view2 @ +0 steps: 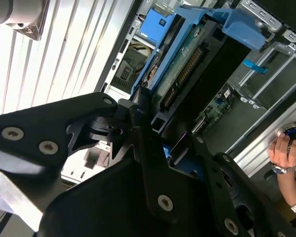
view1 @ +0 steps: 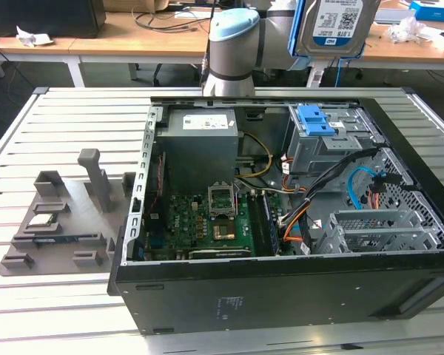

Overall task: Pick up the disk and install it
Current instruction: 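Pick up the disk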

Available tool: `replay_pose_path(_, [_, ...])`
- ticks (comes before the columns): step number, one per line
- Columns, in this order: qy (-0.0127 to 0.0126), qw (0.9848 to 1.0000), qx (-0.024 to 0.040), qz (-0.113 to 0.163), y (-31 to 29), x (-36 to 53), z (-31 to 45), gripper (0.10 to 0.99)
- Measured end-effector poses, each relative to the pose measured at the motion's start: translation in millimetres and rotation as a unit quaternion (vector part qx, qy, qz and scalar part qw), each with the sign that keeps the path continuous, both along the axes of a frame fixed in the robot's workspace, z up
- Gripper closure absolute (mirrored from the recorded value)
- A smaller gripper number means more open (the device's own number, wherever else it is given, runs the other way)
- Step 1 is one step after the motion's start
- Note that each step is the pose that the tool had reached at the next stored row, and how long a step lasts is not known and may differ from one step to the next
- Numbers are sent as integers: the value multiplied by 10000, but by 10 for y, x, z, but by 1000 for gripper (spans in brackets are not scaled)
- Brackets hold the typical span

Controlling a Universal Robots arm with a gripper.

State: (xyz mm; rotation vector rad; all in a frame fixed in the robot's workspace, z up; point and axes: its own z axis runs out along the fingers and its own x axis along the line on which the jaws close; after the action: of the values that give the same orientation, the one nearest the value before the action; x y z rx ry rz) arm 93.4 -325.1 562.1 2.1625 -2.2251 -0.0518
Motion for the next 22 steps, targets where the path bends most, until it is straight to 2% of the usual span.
replay_pose_path(3, [0,10000,0,-1,0,51,-1,722])
replay_pose_path(4, [0,10000,-1,0,-31,52,0,722])
replay_pose_path(7, [0,10000,0,0,-254,52,0,722])
replay_pose_path(8, [0,10000,0,0,-311,52,-1,722])
replay_pose_path(10, [0,10000,0,0,-369,52,-2,722])
replay_pose_path(14, [0,10000,0,0,-445,52,-5,722])
replay_pose_path(22, [0,10000,0,0,-558,52,-12,722])
